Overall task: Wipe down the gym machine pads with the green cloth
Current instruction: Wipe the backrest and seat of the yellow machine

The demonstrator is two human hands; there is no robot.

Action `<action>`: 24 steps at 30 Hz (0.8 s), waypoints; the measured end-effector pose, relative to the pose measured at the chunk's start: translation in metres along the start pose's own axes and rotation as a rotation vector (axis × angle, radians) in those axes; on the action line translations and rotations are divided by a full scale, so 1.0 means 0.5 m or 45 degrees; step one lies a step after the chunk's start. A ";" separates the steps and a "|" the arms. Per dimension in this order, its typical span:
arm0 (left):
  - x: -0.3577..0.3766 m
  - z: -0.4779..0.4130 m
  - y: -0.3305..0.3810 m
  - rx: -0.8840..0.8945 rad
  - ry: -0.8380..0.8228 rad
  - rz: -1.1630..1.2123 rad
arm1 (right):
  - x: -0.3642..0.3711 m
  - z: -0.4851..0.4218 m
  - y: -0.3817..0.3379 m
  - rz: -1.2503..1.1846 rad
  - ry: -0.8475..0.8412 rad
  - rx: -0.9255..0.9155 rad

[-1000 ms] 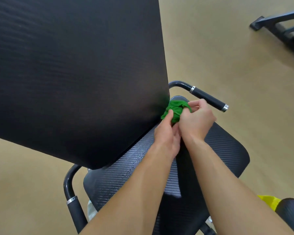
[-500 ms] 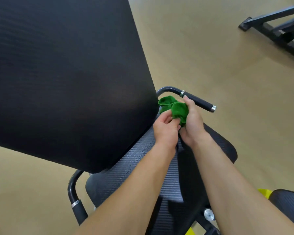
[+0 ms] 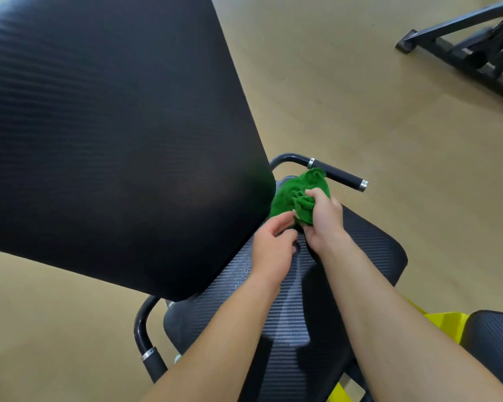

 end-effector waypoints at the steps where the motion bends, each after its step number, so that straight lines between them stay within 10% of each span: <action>1: -0.022 0.002 0.005 0.033 0.041 -0.067 | 0.018 -0.007 0.002 0.036 -0.027 -0.029; 9: -0.141 0.038 0.107 0.229 0.197 -0.280 | 0.142 -0.029 0.003 0.220 -0.158 0.119; 18: -0.149 0.058 0.209 0.364 0.244 -0.256 | 0.310 0.044 -0.186 0.521 -0.422 -0.532; 24: -0.147 0.086 0.246 0.417 0.218 -0.314 | 0.169 -0.010 -0.038 0.796 -0.286 -0.147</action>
Point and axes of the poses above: each hand's wrist, its own z-axis away from the middle knuckle, its own x-axis out of the palm, y = z × x, the point moved 3 cm from there along -z, towards the middle knuckle
